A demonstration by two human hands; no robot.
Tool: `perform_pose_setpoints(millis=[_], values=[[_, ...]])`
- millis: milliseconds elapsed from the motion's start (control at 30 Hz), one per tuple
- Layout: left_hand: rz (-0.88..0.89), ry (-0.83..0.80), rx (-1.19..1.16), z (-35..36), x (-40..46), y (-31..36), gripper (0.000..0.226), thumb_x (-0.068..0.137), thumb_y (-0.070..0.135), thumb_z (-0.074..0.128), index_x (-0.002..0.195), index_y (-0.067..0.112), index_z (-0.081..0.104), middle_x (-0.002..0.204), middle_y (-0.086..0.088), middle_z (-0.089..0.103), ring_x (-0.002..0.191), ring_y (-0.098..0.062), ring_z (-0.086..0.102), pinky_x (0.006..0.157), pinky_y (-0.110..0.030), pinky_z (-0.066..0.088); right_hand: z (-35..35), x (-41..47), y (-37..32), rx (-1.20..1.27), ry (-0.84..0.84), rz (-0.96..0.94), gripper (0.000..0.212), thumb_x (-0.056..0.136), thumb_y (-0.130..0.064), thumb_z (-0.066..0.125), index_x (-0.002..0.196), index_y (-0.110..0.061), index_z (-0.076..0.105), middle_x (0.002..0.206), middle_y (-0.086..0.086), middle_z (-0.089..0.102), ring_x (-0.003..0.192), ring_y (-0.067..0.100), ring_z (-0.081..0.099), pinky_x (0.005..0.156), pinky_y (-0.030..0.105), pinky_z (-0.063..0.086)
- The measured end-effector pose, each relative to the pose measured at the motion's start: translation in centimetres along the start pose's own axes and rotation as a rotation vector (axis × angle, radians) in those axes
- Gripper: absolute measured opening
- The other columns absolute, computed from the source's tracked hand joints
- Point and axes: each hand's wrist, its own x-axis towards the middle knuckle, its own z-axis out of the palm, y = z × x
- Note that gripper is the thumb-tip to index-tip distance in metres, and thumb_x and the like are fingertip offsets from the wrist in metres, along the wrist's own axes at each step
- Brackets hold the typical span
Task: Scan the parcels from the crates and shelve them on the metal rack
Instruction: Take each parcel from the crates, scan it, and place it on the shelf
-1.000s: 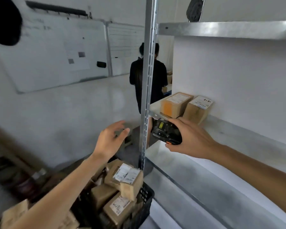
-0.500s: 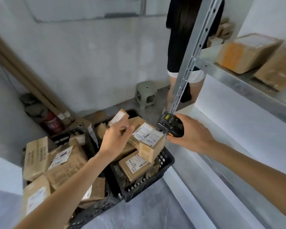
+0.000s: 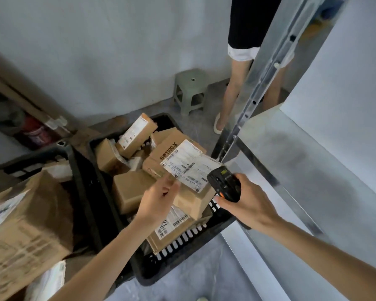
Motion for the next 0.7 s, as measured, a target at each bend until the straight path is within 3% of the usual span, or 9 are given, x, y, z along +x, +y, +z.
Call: perform_pose_setpoints(millis=[100,167,233,300,400,500,600,700], values=[[-0.009,0.023,-0.048,0.9,0.9,-0.9,0.029,0.103,0.043,0.051,0.127,0.030,0.061,0.103,0.020,0.068,0.085,0.009,0.063,0.072,-0.014,0.051,1.1,1.3,0.1,0.089,-0.006,0.013,0.053,0.079,-0.058,0.077,0.118,-0.037,0.046,0.096,-0.019,0.066,0.088,0.001,0.064,0.075,0.027,0.054],[-0.057,0.012,-0.104,1.3,0.9,-1.1,0.029,0.103,0.047,0.047,0.122,0.036,0.066,0.089,0.015,0.074,0.069,0.002,0.062,0.060,-0.020,0.052,1.5,1.6,0.2,0.153,0.001,0.015,0.054,0.080,-0.057,0.078,0.118,-0.036,0.047,0.095,-0.019,0.066,0.086,-0.002,0.064,0.069,0.019,0.050],[-0.139,-0.015,-0.200,1.6,0.7,-1.1,0.018,0.104,0.049,0.045,0.113,0.049,0.061,0.090,0.026,0.074,0.083,-0.015,0.062,0.075,-0.048,0.059,1.8,1.6,0.1,0.201,-0.002,0.020,0.055,0.080,-0.054,0.080,0.119,-0.034,0.047,0.096,-0.018,0.067,0.086,-0.002,0.065,0.069,0.016,0.050],[-0.191,-0.023,-0.283,1.8,0.6,-1.2,0.014,0.104,0.046,0.047,0.110,0.051,0.059,0.094,0.027,0.074,0.092,-0.019,0.066,0.086,-0.057,0.056,2.1,1.6,0.1,0.238,-0.014,0.022,0.059,0.080,-0.053,0.082,0.122,-0.031,0.048,0.097,-0.016,0.069,0.088,0.000,0.067,0.072,0.016,0.053],[-0.227,-0.037,-0.373,1.9,0.4,-1.0,0.018,0.102,0.043,0.053,0.116,0.040,0.064,0.106,0.014,0.075,0.107,-0.014,0.069,0.086,-0.041,0.061,2.4,1.3,0.1,0.282,-0.008,0.022,0.061,0.078,-0.051,0.083,0.124,-0.031,0.049,0.098,-0.016,0.071,0.088,0.000,0.068,0.072,0.016,0.054],[-0.248,-0.101,-0.437,2.3,-0.7,-0.4,0.016,0.103,0.033,0.056,0.113,0.023,0.063,0.099,0.003,0.076,0.093,-0.011,0.072,0.071,-0.022,0.060,2.9,0.6,0.1,0.284,-0.012,0.004,0.062,0.076,-0.047,0.085,0.125,-0.033,0.049,0.100,-0.017,0.070,0.089,0.000,0.067,0.071,0.016,0.055],[-0.253,-0.149,-0.453,2.9,-2.1,-0.3,0.012,0.103,0.025,0.056,0.112,0.017,0.056,0.089,0.009,0.078,0.083,-0.009,0.073,0.069,-0.021,0.060,3.3,-0.4,0.2,0.269,0.011,-0.014,0.065,0.073,-0.044,0.087,0.126,-0.035,0.049,0.102,-0.020,0.069,0.091,-0.001,0.066,0.073,0.017,0.055],[-0.259,-0.164,-0.525,2.9,-3.4,-0.7,0.017,0.103,0.020,0.056,0.120,0.019,0.056,0.100,0.007,0.079,0.090,-0.008,0.074,0.074,-0.021,0.059,3.3,-1.5,0.2,0.286,0.027,-0.036,0.066,0.073,-0.037,0.087,0.127,-0.035,0.050,0.104,-0.021,0.069,0.094,-0.002,0.066,0.073,0.015,0.053]])
